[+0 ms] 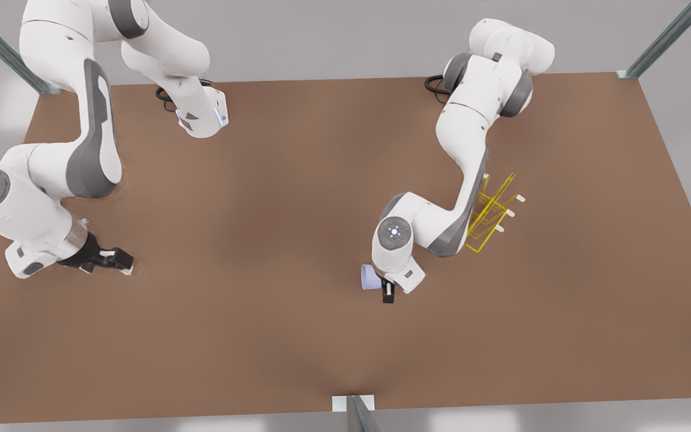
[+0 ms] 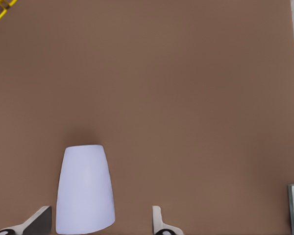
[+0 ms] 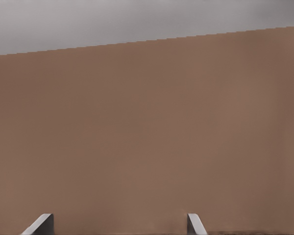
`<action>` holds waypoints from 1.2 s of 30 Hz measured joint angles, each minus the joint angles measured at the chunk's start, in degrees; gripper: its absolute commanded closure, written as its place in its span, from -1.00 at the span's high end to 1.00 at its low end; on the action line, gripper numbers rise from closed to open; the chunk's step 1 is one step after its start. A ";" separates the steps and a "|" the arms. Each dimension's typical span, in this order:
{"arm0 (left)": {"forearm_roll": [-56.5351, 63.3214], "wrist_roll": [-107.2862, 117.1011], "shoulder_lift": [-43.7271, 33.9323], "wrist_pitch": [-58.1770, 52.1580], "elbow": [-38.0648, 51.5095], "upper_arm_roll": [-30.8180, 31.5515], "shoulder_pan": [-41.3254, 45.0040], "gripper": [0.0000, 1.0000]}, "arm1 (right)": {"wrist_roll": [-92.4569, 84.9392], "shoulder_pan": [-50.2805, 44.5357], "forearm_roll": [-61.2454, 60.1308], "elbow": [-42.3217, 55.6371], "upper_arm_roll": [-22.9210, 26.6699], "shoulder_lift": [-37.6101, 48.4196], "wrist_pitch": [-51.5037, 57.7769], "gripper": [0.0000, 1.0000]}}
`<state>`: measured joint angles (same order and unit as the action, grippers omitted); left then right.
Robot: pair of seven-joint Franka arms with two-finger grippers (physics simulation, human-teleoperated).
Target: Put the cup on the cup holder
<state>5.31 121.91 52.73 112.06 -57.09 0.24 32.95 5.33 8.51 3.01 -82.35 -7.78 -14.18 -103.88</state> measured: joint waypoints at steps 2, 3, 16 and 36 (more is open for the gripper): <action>0.04 0.53 0.75 0.59 -0.39 0.08 0.64 1.00 | -0.34 0.48 0.90 1.59 0.83 5.53 6.66 1.00; 0.05 0.66 1.09 0.75 -0.52 0.12 0.85 1.00 | -0.70 0.58 0.88 1.81 0.87 7.40 9.72 1.00; 0.14 -0.81 3.01 -1.90 -2.39 0.37 2.40 1.00 | -3.21 1.76 -2.12 1.67 -1.13 6.51 16.88 1.00; 0.01 -3.48 7.41 2.52 -1.71 0.46 2.50 1.00 | -4.78 2.75 -2.29 0.76 -2.21 6.05 15.44 1.00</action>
<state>5.32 118.43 60.14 114.58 -58.81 0.71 35.45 0.55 11.26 0.72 -81.59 -9.98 -8.13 -88.44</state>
